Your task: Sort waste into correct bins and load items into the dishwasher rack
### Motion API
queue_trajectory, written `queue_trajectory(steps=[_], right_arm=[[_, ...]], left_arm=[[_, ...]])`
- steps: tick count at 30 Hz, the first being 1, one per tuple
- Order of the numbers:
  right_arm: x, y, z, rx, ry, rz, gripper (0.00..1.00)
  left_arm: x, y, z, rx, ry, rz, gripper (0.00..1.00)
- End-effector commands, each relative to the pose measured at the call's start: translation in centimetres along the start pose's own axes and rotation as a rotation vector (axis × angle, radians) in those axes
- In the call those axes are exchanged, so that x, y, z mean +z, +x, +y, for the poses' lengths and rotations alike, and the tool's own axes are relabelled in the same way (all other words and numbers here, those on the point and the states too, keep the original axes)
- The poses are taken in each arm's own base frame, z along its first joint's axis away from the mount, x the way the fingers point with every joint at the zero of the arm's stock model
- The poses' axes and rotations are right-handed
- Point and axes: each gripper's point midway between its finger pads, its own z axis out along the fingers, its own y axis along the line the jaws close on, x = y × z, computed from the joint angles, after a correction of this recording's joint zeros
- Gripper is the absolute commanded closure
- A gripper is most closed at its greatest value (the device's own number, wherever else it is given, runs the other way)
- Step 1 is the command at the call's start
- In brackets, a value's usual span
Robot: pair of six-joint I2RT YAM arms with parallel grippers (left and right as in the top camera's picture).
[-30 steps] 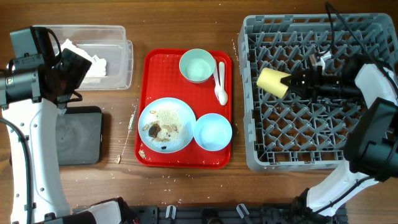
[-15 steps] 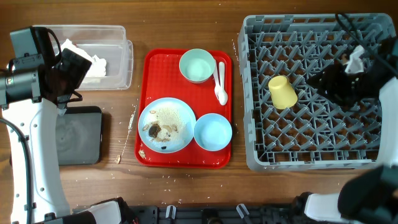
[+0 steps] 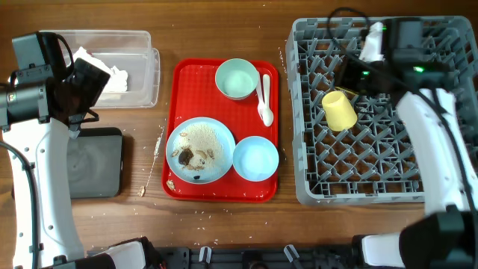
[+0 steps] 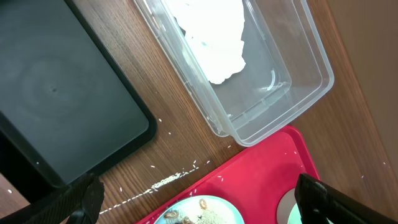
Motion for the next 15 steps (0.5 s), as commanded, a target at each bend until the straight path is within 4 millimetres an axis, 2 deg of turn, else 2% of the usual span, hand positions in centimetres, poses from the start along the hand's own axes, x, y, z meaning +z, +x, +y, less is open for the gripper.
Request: queue_trajectory(steps=[1, 4, 8, 15], right_arm=[[3.0, 0.6, -3.6, 0.063, 0.211, 0.043, 0.96], [3.6, 1.6, -5.1, 0.081, 0.267, 0.096, 0.96], [3.6, 2.3, -5.4, 0.082, 0.281, 0.127, 0.96], [3.6, 2.4, -5.4, 0.104, 0.283, 0.129, 0.96]], left_arm=[[0.3, -0.2, 0.3, -0.002, -0.017, -0.006, 0.00], [0.3, -0.2, 0.3, -0.002, -0.016, -0.006, 0.00], [0.3, -0.2, 0.3, -0.002, -0.016, -0.006, 0.00], [0.2, -0.2, 0.3, -0.002, -0.016, -0.006, 0.00]])
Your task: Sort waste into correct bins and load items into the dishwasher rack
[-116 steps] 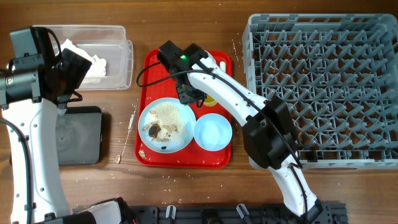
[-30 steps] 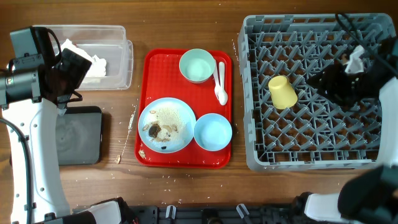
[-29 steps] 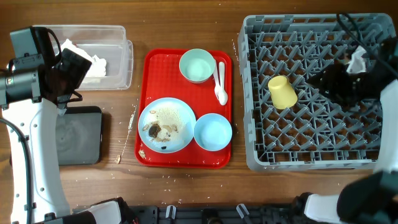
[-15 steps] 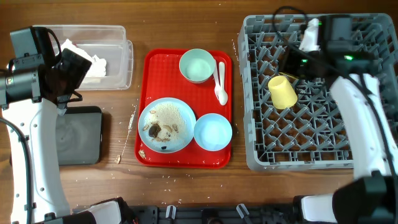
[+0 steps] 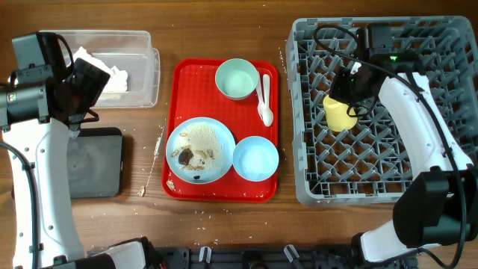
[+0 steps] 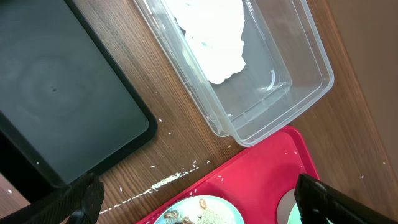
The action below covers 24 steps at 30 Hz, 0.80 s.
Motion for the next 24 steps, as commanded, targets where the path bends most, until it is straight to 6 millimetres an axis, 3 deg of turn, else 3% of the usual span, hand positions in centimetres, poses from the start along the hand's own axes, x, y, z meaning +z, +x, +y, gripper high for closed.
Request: queue_trajectory(steps=[1, 3, 6, 12, 13, 16, 17, 18, 19, 20, 24], right_arm=[[0.0, -0.3, -0.4, 0.033, 0.023, -0.003, 0.96], [0.0, 0.4, -1.2, 0.042, 0.065, 0.020, 0.96], [-0.7, 1.0, -4.4, 0.108, 0.238, 0.013, 0.96], [-5.4, 1.5, -4.1, 0.117, 0.204, -0.023, 0.96], [-6.2, 1.7, -2.8, 0.074, 0.128, -0.017, 0.96], [-10.0, 3.5, 5.2, -0.213, -0.339, 0.000, 0.93], [-11.2, 4.3, 7.0, -0.299, -0.442, -0.003, 0.86], [-12.4, 5.5, 8.5, -0.373, -0.519, -0.001, 0.66], [-12.7, 6.2, 9.2, -0.395, -0.528, 0.007, 0.54], [-12.8, 6.9, 9.9, -0.418, -0.536, 0.018, 0.51], [-11.0, 11.3, 12.6, -0.483, -0.448, 0.097, 0.50]], left_arm=[[0.2, -0.2, 0.3, -0.002, -0.016, -0.006, 0.00], [0.2, -0.2, 0.3, -0.002, -0.016, -0.006, 0.00], [0.2, -0.2, 0.3, -0.002, -0.016, -0.006, 0.00], [0.3, -0.2, 0.3, -0.002, -0.016, -0.006, 0.00], [0.3, -0.2, 0.3, -0.002, -0.016, -0.006, 0.00], [0.2, -0.2, 0.3, -0.002, -0.016, -0.006, 0.00], [0.3, -0.2, 0.3, -0.002, -0.016, -0.006, 0.00], [0.3, -0.2, 0.3, -0.002, -0.016, -0.006, 0.00], [0.3, -0.2, 0.3, -0.002, -0.017, -0.006, 0.00], [0.2, -0.2, 0.3, -0.002, -0.016, -0.006, 0.00], [0.3, -0.2, 0.3, -0.002, -0.016, -0.006, 0.00]])
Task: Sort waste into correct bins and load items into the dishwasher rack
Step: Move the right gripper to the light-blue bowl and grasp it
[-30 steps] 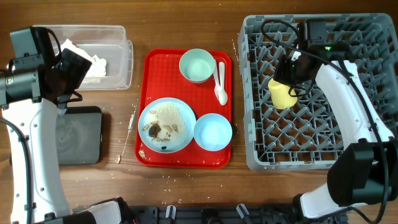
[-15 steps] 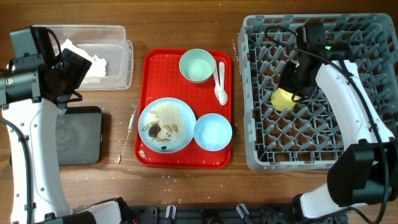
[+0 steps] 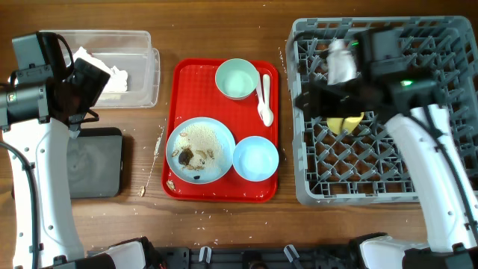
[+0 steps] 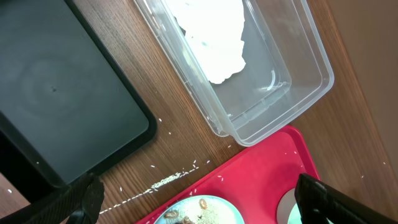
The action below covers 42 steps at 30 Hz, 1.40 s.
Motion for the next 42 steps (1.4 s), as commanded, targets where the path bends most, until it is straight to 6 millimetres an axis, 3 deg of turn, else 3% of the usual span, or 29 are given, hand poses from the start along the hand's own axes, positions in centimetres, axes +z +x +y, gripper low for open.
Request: queue_trajectory(steps=[1, 7, 9, 11, 13, 19, 23, 26, 27, 31, 34, 38, 42], right_arm=[[2.7, 2.8, 2.9, -0.062, 0.046, 0.088, 0.49], [9.0, 9.2, 7.2, -0.272, 0.115, 0.249, 0.17], [11.0, 10.9, 7.7, -0.360, 0.109, 0.294, 0.11], [13.5, 13.6, 7.3, -0.493, 0.121, 0.376, 0.08], [15.4, 15.2, 5.8, -0.514, 0.197, 0.432, 0.09], [18.2, 15.9, 3.8, -0.549, 0.307, 0.473, 0.09], [19.0, 16.4, 3.1, -0.556, 0.323, 0.508, 0.15], [19.4, 16.9, 2.6, -0.594, 0.321, 0.531, 0.41], [19.3, 17.1, 2.4, -0.592, 0.324, 0.537, 0.44], [19.3, 17.2, 2.3, -0.584, 0.327, 0.538, 0.55], [19.3, 17.3, 2.4, -0.582, 0.323, 0.541, 0.57], [19.4, 17.5, 2.2, -0.583, 0.323, 0.548, 0.76], [19.4, 17.7, 2.3, -0.577, 0.314, 0.553, 0.78]], left_arm=[[0.3, -0.2, 0.3, -0.002, -0.016, -0.006, 0.00], [0.3, -0.2, 0.3, -0.002, -0.016, -0.006, 0.00], [0.2, -0.2, 0.3, -0.002, -0.016, -0.006, 0.00], [0.3, -0.2, 0.3, -0.002, -0.016, -0.006, 0.00], [0.3, -0.2, 0.3, -0.002, -0.016, -0.006, 0.00], [0.3, -0.2, 0.3, -0.002, -0.016, -0.006, 0.00], [0.3, -0.2, 0.3, -0.002, -0.016, -0.006, 0.00], [0.2, -0.2, 0.3, -0.002, -0.016, -0.006, 0.00], [0.3, -0.2, 0.3, -0.002, -0.016, -0.006, 0.00], [0.3, -0.2, 0.3, -0.002, -0.016, -0.006, 0.00], [0.2, -0.2, 0.3, -0.002, -0.016, -0.006, 0.00], [0.3, -0.2, 0.3, -0.002, -0.016, -0.006, 0.00], [0.2, -0.2, 0.3, -0.002, -0.016, -0.006, 0.00]])
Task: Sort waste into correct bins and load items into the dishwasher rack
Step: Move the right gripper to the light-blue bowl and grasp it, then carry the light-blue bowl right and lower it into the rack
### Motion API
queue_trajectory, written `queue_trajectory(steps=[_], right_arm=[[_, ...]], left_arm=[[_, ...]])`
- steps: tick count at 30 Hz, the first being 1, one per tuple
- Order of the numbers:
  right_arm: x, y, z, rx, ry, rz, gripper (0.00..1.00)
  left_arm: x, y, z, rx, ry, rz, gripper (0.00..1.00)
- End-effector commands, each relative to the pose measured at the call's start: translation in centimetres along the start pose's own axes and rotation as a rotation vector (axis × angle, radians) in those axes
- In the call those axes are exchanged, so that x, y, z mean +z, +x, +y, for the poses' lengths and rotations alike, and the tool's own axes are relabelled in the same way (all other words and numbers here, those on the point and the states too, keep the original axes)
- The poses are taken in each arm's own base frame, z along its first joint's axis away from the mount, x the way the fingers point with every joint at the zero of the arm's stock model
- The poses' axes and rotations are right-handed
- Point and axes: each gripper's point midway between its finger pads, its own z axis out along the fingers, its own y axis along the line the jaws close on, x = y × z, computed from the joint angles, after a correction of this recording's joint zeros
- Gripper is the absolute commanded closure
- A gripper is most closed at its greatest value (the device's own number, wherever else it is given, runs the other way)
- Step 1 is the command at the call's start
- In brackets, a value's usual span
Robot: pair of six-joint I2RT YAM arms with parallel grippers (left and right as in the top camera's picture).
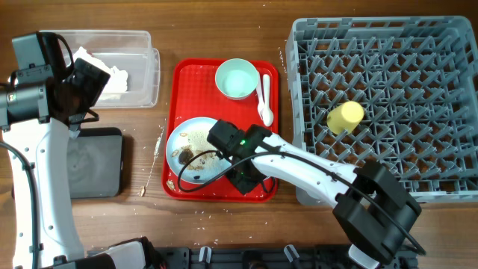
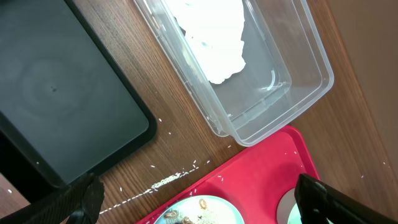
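Note:
On the red tray point(image 1: 187, 75) stand a pale green bowl point(image 1: 235, 77), a white spoon point(image 1: 265, 101) and a light blue plate point(image 1: 193, 149) with food scraps. My right arm reaches across the tray's front right, and its gripper point(image 1: 245, 178) sits low where it hides the blue bowl; its jaws cannot be made out. A yellow cup point(image 1: 345, 116) lies free in the grey dishwasher rack point(image 1: 448, 187). My left gripper point(image 2: 199, 202) hangs open over the table between the bins and the tray, holding nothing.
A clear plastic bin point(image 1: 146, 75) with crumpled white paper point(image 2: 214, 37) stands at the back left. A black bin point(image 1: 97, 164) sits in front of it. Rice grains and crumbs point(image 2: 168, 180) lie on the wood left of the tray.
My right arm was above the rack's left side by the yellow cup. Now it stretches over the red tray's front right, covering the blue bowl. The left arm has not moved.
My right gripper was at the back of the rack beside the yellow cup, then right against the cup, then above the rack's left side. The cup now lies alone in the rack and the right arm is over the tray. The left arm stayed still throughout.

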Motion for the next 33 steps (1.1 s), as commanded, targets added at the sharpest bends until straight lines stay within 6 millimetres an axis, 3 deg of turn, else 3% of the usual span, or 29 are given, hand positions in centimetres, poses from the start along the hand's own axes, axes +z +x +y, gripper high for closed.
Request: queue_trajectory(steps=[1, 8, 11, 16, 21, 23, 29, 33], right_arm=[[0.8, 0.4, 0.0, -0.004, 0.001, 0.024, 0.78], [0.9, 0.5, 0.7, 0.018, -0.040, 0.029, 0.82], [0.9, 0.5, 0.7, 0.019, -0.039, 0.029, 0.74], [0.9, 0.5, 0.7, 0.015, -0.039, 0.027, 0.75], [0.9, 0.6, 0.8, 0.042, -0.043, 0.034, 0.96], [0.6, 0.4, 1.3, 0.044, -0.073, 0.031, 0.96], [-1.3, 0.2, 1.4, 0.060, -0.082, 0.053, 0.96], [-4.8, -1.4, 0.0, 0.091, -0.070, 0.012, 0.96]], left_arm=[[0.3, -0.2, 0.3, -0.002, -0.016, -0.006, 0.00], [0.3, -0.2, 0.3, -0.002, -0.016, -0.006, 0.00], [0.3, -0.2, 0.3, -0.002, -0.016, -0.006, 0.00], [0.3, -0.2, 0.3, -0.002, -0.016, -0.006, 0.00], [0.3, -0.2, 0.3, -0.002, -0.016, -0.006, 0.00], [0.2, -0.2, 0.3, -0.002, -0.016, -0.006, 0.00], [0.3, -0.2, 0.3, -0.002, -0.016, -0.006, 0.00], [0.2, -0.2, 0.3, -0.002, -0.016, -0.006, 0.00]])
